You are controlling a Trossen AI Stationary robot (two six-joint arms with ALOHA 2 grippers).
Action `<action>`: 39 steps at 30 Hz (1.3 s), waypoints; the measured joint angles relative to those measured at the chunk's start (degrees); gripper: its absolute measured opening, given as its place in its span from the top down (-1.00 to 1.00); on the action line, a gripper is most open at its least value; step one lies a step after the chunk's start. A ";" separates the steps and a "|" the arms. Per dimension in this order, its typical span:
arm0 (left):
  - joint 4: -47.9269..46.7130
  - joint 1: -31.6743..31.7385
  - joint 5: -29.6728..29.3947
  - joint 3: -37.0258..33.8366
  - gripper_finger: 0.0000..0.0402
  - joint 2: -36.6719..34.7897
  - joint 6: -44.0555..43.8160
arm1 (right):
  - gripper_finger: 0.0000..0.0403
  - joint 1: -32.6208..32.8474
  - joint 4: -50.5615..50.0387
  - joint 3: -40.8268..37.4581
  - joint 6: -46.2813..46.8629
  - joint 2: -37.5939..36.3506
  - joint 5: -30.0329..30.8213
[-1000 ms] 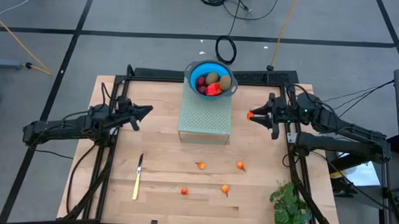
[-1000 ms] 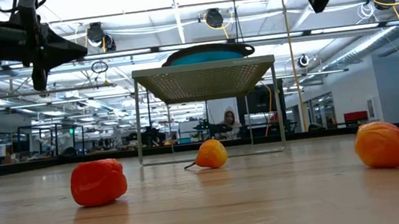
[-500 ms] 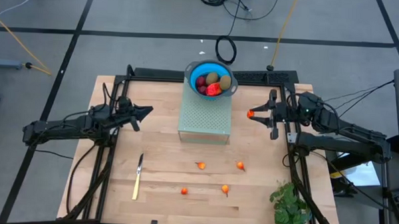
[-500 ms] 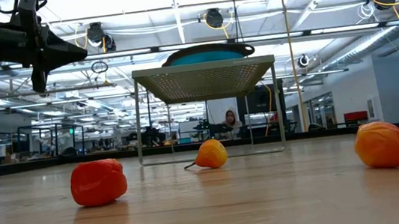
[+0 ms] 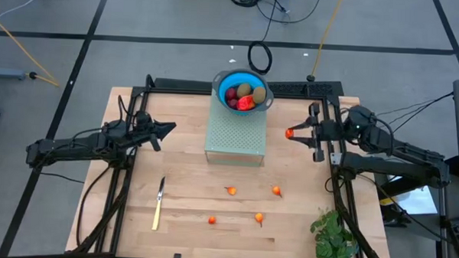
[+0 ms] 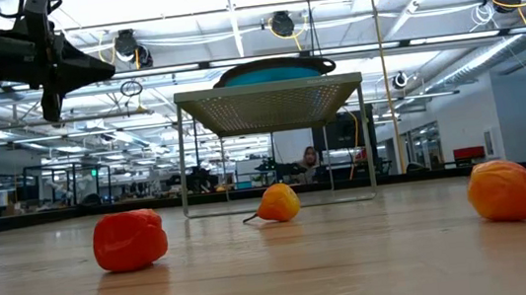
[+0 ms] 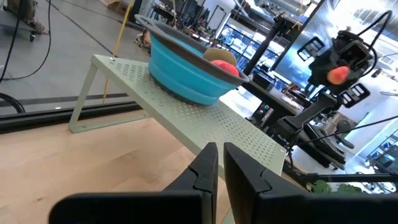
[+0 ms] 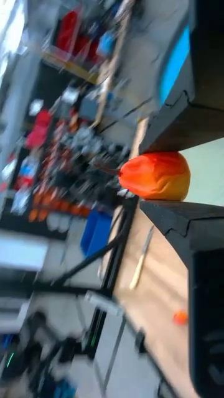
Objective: Pick & Place Fruit
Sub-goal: Put the peach into the blue strainer bowl on the shelf
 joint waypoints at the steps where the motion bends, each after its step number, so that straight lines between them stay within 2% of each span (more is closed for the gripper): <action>1: 0.00 0.00 0.00 0.02 0.87 0.00 0.00 | 0.43 0.00 0.87 0.00 0.10 -0.02 -1.98; 16: 0.00 0.00 0.00 0.01 0.87 -0.01 0.01 | 0.43 0.00 13.17 0.00 12.89 -0.04 -28.24; 26: 0.00 -0.04 0.02 0.02 0.87 -0.02 -0.09 | 0.45 0.02 22.86 0.00 16.46 -0.05 -36.40; 39: 0.00 -0.02 0.09 0.00 0.87 0.00 -0.22 | 0.44 0.02 23.92 0.00 21.21 -0.04 -36.29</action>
